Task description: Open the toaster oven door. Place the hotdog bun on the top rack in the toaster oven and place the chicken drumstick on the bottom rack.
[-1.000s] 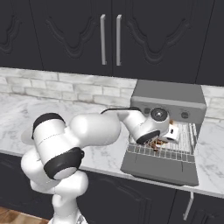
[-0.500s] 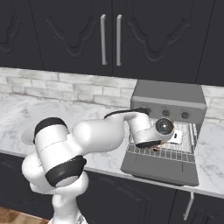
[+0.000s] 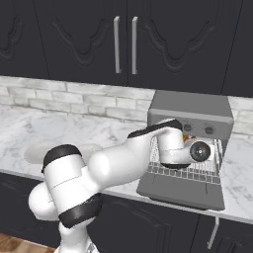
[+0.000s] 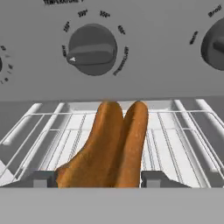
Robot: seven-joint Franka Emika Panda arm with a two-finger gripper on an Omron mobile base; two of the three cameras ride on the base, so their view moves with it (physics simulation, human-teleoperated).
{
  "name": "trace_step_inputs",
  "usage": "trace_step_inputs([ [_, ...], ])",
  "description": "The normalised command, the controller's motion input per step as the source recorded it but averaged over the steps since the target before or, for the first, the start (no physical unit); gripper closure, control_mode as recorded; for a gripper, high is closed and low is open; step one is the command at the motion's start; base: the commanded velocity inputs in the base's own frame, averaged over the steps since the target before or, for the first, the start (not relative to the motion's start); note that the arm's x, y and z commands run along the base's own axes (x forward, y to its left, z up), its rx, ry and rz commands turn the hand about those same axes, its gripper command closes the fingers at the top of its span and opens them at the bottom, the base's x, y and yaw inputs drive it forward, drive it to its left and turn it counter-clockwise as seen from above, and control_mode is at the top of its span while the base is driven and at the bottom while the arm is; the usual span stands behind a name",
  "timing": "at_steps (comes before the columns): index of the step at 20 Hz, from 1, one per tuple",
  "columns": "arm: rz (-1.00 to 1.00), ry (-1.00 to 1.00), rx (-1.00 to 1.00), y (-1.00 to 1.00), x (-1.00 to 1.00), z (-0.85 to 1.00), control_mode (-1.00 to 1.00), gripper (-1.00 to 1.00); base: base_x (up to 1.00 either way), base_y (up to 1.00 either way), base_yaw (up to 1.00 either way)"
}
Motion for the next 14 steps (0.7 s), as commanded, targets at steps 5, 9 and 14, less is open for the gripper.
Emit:
trace_step_inputs([
  [5,0.04,-0.13,0.04,-0.50,-0.10,0.77,-1.00,-1.00,0.00,0.00,0.00],
  [9,0.00,-0.02,0.05,-0.61,-0.53,0.74,-1.00,-1.00,0.00,0.00,0.00],
  [14,0.00,-0.01,0.04,-0.60,-0.67,0.64,-1.00,-1.00,0.00,0.00,0.00],
])
